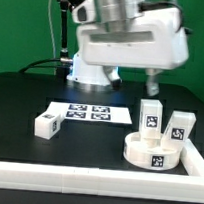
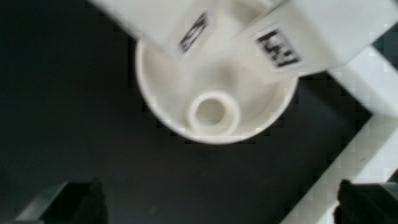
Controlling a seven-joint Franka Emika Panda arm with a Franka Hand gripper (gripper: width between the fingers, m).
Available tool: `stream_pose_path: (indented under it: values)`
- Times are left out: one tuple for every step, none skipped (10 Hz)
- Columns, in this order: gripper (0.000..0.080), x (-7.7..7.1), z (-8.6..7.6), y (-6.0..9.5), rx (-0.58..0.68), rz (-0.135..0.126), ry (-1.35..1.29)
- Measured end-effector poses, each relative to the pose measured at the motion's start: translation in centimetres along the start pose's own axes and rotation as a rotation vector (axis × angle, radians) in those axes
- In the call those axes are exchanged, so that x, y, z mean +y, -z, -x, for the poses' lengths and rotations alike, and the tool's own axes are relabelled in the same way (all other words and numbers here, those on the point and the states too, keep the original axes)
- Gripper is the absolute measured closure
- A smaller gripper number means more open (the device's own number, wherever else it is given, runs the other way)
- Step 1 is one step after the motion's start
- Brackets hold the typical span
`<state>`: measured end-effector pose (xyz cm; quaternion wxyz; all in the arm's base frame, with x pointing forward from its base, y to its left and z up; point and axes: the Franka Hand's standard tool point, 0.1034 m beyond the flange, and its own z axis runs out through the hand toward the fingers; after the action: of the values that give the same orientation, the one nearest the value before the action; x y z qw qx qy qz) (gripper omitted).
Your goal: Assemble stool
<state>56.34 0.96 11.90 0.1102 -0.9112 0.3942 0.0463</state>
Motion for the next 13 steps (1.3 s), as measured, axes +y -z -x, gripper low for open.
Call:
stream_pose_path:
  values:
    - [0.0151, 1.3, -1.3, 0.2, 0.008, 0.002, 0.007]
    - [0.0151, 1.0, -1.0, 0.1, 0.006, 0.001, -0.005]
    - [0.0151, 0.7, -0.8, 0.0, 0.004, 0.002, 0.005]
    - [0.0151, 0.8, -0.8, 0.0, 0.005, 0.003, 0.003]
    - [0.0151, 0.8, -0.8, 0.0, 0.005, 0.003, 0.002]
    - [0.0151, 0.9, -0.9, -0.1, 0.005, 0.004, 0.009]
    - [0.0151, 2.3, -1.4, -0.4, 0.008, 0.058, 0.132]
    - [0.0151, 3.4, -2.3, -0.3, 0.014, 0.074, 0.18]
    - [0.0151, 4.7, -3.6, 0.3, 0.028, 0.091, 0.259]
    - [0.0151, 6.1, -5.0, 0.8, 0.031, 0.085, 0.295]
    - [0.0151, 7.3, -6.2, 1.2, 0.035, 0.078, 0.279]
    - [0.0151, 6.9, -5.9, 1.0, 0.034, 0.078, 0.276]
    - [0.0151, 6.6, -5.7, 0.9, 0.032, 0.079, 0.286]
